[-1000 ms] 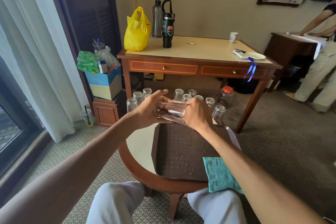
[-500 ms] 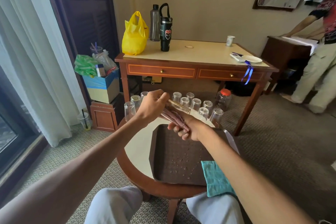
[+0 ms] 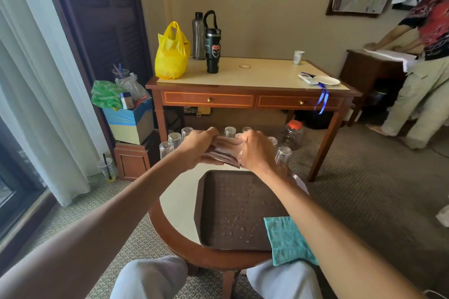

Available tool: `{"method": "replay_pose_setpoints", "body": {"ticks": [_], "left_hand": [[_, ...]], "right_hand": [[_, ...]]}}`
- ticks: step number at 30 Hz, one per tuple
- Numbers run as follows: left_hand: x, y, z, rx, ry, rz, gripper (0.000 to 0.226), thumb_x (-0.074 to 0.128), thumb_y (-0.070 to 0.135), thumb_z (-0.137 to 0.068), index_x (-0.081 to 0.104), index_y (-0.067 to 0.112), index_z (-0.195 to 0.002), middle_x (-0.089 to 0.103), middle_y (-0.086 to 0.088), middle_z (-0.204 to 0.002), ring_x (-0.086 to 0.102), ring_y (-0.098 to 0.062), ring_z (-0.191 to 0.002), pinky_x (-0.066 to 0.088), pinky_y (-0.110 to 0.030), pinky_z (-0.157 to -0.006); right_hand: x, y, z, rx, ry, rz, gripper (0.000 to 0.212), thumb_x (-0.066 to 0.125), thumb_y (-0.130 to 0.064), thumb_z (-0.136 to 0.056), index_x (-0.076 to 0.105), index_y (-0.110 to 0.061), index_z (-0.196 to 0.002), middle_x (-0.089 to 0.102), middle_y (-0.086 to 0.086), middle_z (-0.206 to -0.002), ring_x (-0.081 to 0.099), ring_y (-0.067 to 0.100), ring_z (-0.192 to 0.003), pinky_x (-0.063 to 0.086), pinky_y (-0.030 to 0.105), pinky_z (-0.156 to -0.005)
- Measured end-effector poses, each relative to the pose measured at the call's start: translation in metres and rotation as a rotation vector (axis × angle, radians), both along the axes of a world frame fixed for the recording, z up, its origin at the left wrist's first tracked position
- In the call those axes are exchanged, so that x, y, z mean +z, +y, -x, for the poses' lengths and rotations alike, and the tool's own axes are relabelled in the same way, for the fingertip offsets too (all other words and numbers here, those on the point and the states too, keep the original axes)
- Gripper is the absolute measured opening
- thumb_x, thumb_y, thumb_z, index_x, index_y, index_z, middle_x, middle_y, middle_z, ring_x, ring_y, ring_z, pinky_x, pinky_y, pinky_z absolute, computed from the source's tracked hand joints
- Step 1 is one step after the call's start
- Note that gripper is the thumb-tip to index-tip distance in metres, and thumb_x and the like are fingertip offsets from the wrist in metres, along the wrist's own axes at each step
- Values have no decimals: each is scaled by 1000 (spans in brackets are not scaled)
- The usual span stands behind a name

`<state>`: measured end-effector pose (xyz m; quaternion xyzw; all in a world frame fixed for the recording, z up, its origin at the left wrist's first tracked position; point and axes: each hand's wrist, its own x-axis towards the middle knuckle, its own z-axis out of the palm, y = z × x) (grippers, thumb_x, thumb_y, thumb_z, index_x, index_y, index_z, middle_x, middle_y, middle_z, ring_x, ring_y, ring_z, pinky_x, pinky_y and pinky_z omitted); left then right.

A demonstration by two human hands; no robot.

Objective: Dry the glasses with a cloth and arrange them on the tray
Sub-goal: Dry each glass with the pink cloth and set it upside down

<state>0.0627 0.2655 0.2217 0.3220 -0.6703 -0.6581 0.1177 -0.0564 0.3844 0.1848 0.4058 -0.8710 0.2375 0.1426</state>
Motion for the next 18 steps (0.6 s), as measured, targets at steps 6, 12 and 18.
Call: {"method": "replay_pose_setpoints", "body": {"ticks": [6,12,18], "left_hand": [[-19,1,1,41,165,706,34,53,37,-102,68,12,-85,70,-4,-79,71,-25,-78,61,-41,-72],[-22,-1,7,-9,315,452,39,60,46,-97,65,8,-90,70,-5,-81,67,-23,-76,53,-37,-68],[-10,8,11,-64,77,-382,29,53,35,-105,64,8,-103,73,-13,-88,74,-25,-82,63,-39,-73]], "right_hand": [[-22,-10,2,242,-1230,66,49,50,-58,-98,70,-14,-104,74,6,-73,65,16,-52,47,22,-42],[9,9,1,256,-952,92,34,61,-40,-98,68,-8,-88,65,2,-59,58,14,-44,37,18,-37],[24,17,-2,178,392,217,19,51,-11,-67,61,-14,-52,47,0,-41,44,26,-37,31,21,-46]]}}
